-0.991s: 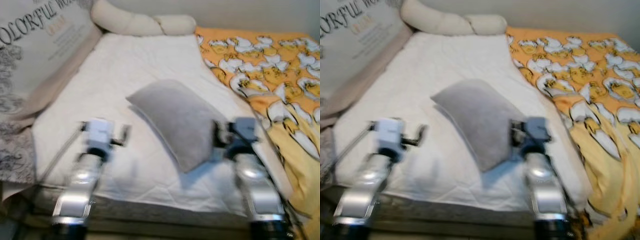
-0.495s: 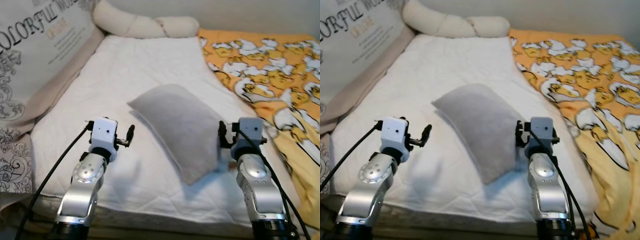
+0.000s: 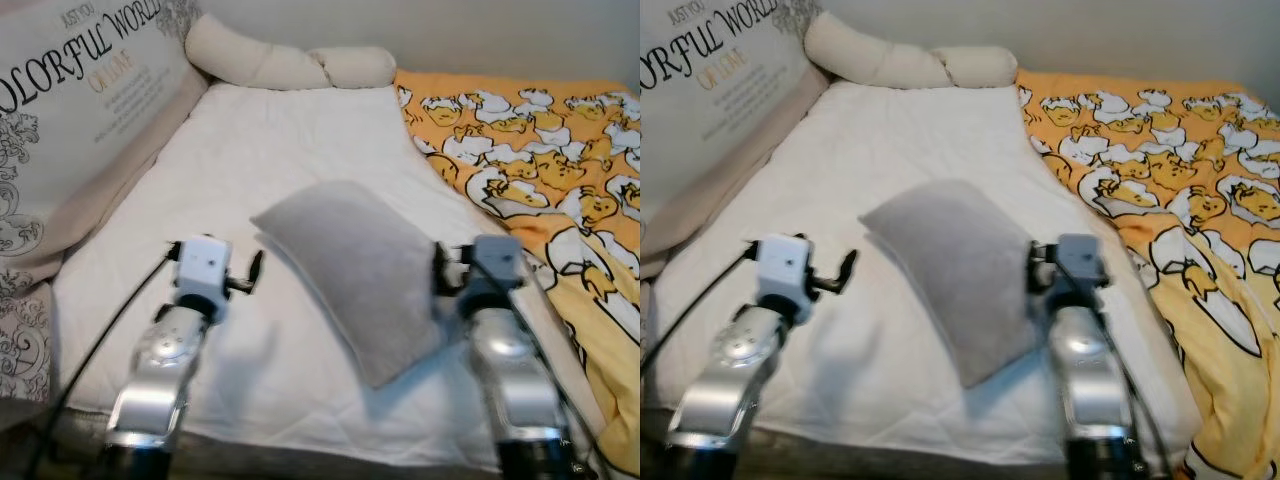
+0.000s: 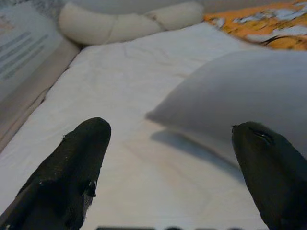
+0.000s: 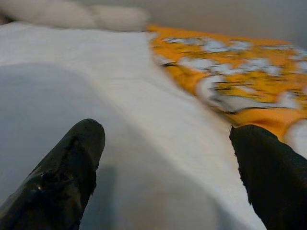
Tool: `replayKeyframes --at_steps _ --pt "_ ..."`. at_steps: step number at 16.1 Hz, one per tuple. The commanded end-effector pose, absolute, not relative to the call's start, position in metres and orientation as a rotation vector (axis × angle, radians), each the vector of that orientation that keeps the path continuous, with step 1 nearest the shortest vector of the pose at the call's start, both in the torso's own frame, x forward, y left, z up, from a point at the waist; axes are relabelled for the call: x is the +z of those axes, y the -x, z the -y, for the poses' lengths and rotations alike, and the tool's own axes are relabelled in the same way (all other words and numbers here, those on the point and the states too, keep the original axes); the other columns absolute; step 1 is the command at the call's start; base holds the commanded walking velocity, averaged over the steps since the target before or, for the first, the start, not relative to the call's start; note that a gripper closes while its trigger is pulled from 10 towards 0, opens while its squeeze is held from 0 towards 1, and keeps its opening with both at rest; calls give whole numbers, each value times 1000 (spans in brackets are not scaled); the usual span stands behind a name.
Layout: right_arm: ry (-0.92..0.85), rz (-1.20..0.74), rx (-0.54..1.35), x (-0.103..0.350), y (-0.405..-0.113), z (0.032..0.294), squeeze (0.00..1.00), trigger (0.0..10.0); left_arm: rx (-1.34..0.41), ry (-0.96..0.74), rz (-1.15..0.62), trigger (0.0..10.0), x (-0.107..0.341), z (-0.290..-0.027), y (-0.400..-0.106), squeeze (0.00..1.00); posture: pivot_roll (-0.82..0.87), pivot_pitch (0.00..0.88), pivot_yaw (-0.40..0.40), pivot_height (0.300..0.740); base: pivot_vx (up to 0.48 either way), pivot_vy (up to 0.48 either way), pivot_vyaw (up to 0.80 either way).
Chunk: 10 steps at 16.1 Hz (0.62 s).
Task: Clean up the room
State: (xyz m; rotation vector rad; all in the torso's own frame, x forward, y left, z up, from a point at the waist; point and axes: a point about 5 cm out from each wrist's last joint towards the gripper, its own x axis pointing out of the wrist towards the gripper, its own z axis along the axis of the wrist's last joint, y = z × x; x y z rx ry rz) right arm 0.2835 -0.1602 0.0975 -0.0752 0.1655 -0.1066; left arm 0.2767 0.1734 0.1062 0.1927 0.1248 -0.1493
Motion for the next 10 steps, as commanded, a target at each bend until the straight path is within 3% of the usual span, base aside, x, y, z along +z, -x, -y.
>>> replayKeyframes --at_steps 1,4,7,10 --pt "77 -156 -116 100 -285 165 0 10000 -154 -183 -118 10000 108 -171 -277 0 67 0 5 740 0 0 0" --pt "91 -174 -122 99 -293 175 0 10000 -211 -218 -146 10000 103 -164 -278 0 67 0 5 740 0 0 0" --pt "202 -195 -118 105 -325 201 0 10000 -372 -315 -208 10000 94 -149 -297 0 67 0 11 740 0 0 0" --pt "371 -245 -152 110 -351 233 0 10000 -533 -529 -322 10000 76 -130 -321 0 55 0 23 740 0 0 0"
